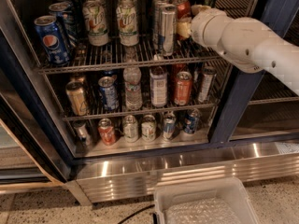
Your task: Pick coke can from top shelf of fridge
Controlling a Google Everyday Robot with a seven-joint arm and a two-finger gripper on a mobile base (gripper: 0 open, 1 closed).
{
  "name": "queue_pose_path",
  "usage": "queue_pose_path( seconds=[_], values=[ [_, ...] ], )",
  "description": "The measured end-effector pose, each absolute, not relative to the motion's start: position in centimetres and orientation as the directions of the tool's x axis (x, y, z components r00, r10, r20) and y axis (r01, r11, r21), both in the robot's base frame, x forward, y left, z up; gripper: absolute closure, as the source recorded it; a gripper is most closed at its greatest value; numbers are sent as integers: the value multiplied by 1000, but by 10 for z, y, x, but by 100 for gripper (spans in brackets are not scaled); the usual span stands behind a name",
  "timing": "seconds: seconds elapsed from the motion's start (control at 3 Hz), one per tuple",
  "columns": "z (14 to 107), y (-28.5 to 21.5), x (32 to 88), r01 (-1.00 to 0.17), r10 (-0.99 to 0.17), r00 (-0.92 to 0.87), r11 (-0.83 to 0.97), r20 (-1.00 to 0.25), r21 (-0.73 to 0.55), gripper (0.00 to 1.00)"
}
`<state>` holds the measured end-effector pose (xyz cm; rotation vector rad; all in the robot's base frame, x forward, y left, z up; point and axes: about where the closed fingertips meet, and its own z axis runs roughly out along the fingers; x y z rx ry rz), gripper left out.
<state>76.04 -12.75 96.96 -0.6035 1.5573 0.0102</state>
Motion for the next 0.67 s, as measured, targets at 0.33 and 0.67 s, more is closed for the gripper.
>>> queue_pose_path(
  seconds=[0.33, 0.67],
  values=[
    [970, -127, 760, -377, -365, 45, 856, -930, -354, 50],
    [970, -132, 758, -373, -370, 44, 855, -928, -359, 50]
  ],
)
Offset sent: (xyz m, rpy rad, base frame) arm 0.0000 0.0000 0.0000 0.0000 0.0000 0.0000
